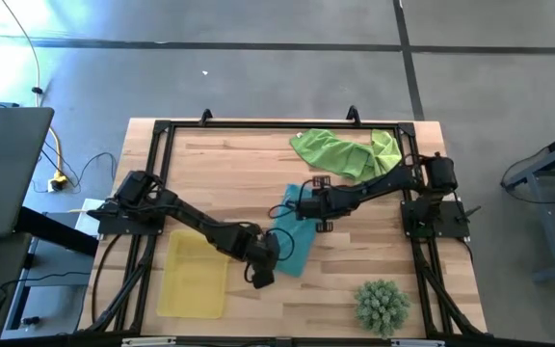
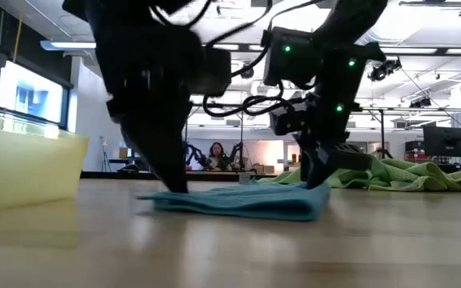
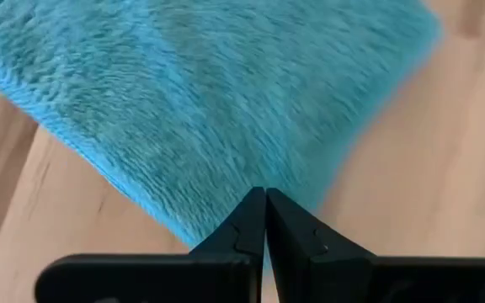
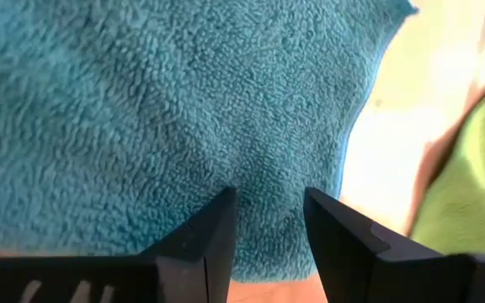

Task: Roll microfiber towels into tight, uniform cylinder then place into a basket
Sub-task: Roll the blue microfiber towel

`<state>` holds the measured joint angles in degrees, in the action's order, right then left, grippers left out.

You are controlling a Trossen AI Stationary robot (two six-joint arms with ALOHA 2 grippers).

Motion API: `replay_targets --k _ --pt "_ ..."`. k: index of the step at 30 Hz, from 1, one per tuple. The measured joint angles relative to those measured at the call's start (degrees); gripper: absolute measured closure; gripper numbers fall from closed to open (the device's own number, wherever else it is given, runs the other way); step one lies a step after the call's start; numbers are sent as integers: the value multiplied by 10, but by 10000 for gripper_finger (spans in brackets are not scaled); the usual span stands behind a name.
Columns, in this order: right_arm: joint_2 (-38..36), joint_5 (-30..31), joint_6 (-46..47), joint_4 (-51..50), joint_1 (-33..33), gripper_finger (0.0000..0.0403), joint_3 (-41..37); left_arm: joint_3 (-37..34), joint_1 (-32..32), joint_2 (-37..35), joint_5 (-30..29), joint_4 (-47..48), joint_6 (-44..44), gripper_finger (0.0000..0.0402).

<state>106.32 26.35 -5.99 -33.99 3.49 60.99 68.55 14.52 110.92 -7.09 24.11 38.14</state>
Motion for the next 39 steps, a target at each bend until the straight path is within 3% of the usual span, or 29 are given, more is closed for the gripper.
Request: replay_targets --k 5,15,23,28,35,39 --pt "-33 -16 -11 -12 -10 269 0 29 1 -22 -29 19 -47 399" --pt "-168 -72 19 -56 23 269 -21 90 -15 -62 -48 47 -150 399" --pt "-358 -104 69 96 19 269 -212 90 -24 -131 -92 72 -194 399" --pt "-473 -109 153 181 19 269 -329 93 -37 -153 -105 79 -222 399" --pt "-579 -140 270 196 19 269 -413 88 -63 -153 -101 119 -247 399" --pt "-599 -163 321 207 19 269 -432 88 -81 -148 -82 136 -253 399"
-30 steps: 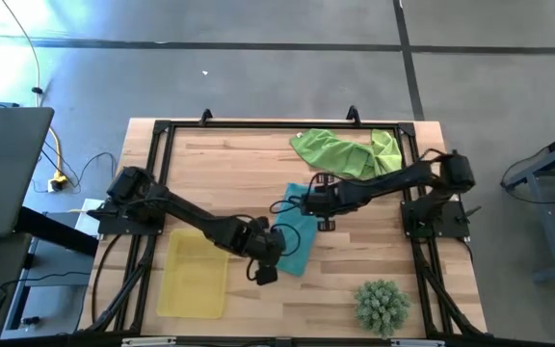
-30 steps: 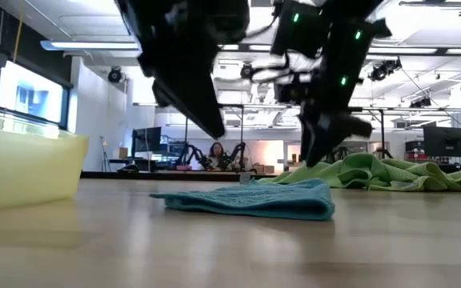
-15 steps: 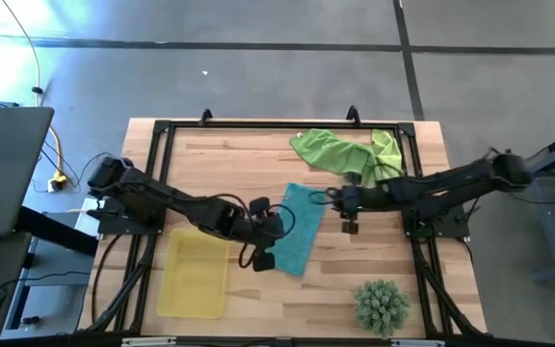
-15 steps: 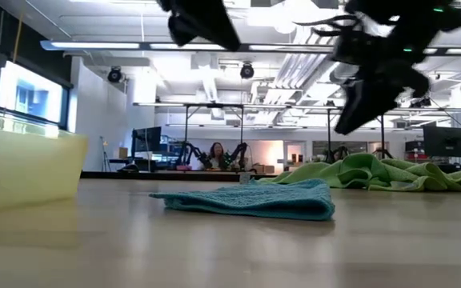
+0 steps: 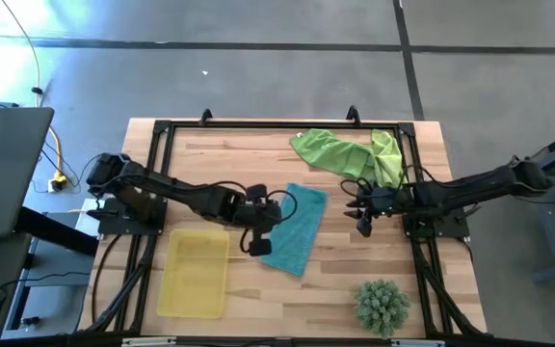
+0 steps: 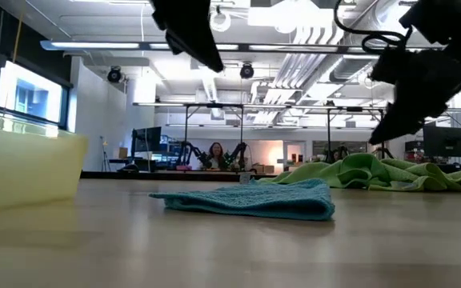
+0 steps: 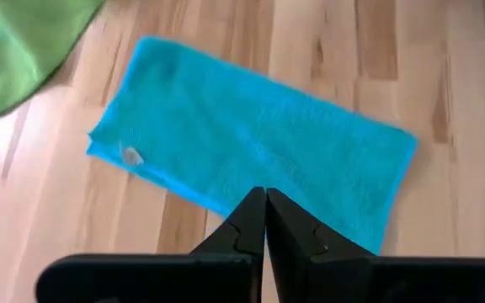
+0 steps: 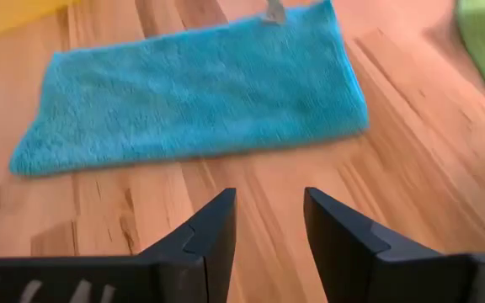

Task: Roll microfiber towels into tight, uniform cylinder then place into a basket
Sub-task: Roll the blue microfiber towel

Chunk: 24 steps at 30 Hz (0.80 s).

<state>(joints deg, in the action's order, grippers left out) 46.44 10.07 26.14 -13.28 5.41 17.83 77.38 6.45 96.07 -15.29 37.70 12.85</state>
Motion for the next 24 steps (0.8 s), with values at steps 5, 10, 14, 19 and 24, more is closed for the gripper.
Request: replay_targets --k 5,10,14,19,24 --pt "-6 0 -45 -16 0 269 -1 0 -15 1 8 9 5 399" --pt "-3 0 -117 -21 0 269 0 0 -20 1 14 14 4 399" --pt "1 1 -155 -28 0 269 0 1 -20 6 16 3 5 399" --pt "3 1 -166 -42 0 269 0 1 -11 10 42 -5 35 399" --pt "4 1 -166 -42 0 269 0 2 8 23 47 -20 35 399"
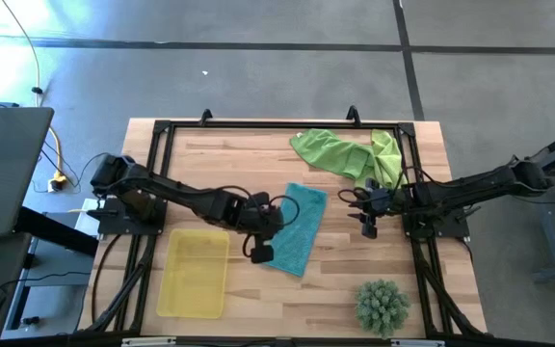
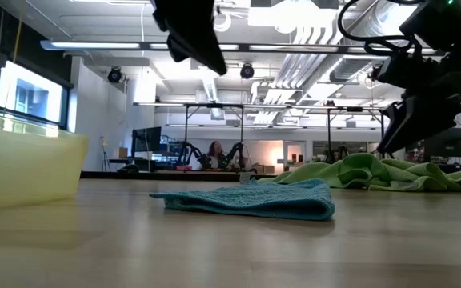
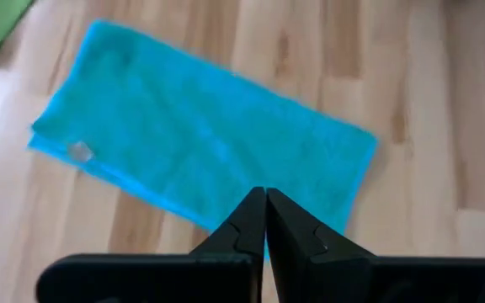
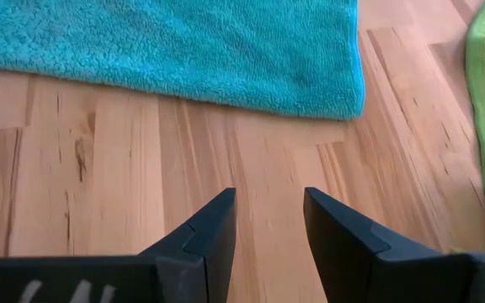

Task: Roll microfiber towels into tight, uniform cylinder then place into a basket
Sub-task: Roll the blue microfiber towel

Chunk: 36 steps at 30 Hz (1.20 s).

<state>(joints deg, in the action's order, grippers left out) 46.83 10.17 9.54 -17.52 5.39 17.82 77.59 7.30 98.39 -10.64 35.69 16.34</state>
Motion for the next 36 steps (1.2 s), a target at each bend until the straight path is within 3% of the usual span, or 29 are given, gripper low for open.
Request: replay_targets --k 9,15,23,29,36 --pt "0 0 0 -2 0 269 0 0 13 25 2 -10 24 396" --pt "0 0 0 -2 0 269 0 -2 18 39 4 -10 30 361" --pt "0 -1 0 -3 0 269 0 -1 26 52 10 -41 -52 317" --pt "0 -2 0 -3 0 269 0 -1 33 74 15 -83 -104 314" --pt "-3 -2 0 -7 0 269 0 -1 41 140 11 -105 -95 314"
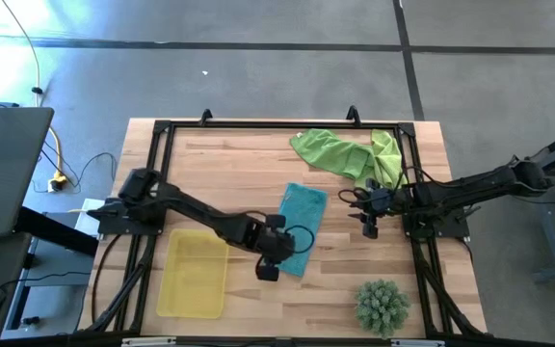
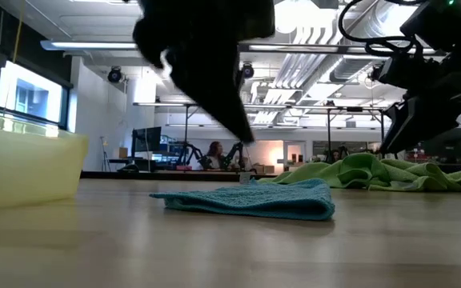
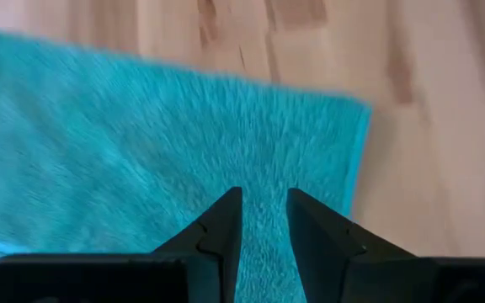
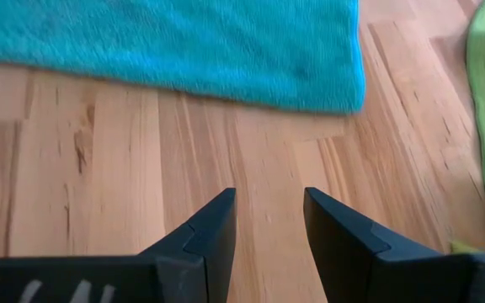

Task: Roll microfiber towels into tight, uniform cylinder then place into a basket
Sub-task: Roll the blue microfiber towel

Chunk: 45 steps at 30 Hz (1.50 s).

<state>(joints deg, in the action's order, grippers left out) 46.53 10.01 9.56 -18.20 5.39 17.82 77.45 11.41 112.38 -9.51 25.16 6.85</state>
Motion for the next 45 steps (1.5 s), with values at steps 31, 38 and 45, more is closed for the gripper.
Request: replay_targets --k 31,38,45 --pt "56 -14 174 265 1 269 0 0 36 54 3 -48 121 314" --pt "182 2 158 366 1 269 0 0 36 53 1 -116 111 314" --pt "306 46 174 414 1 269 1 0 37 39 -2 -127 95 314"
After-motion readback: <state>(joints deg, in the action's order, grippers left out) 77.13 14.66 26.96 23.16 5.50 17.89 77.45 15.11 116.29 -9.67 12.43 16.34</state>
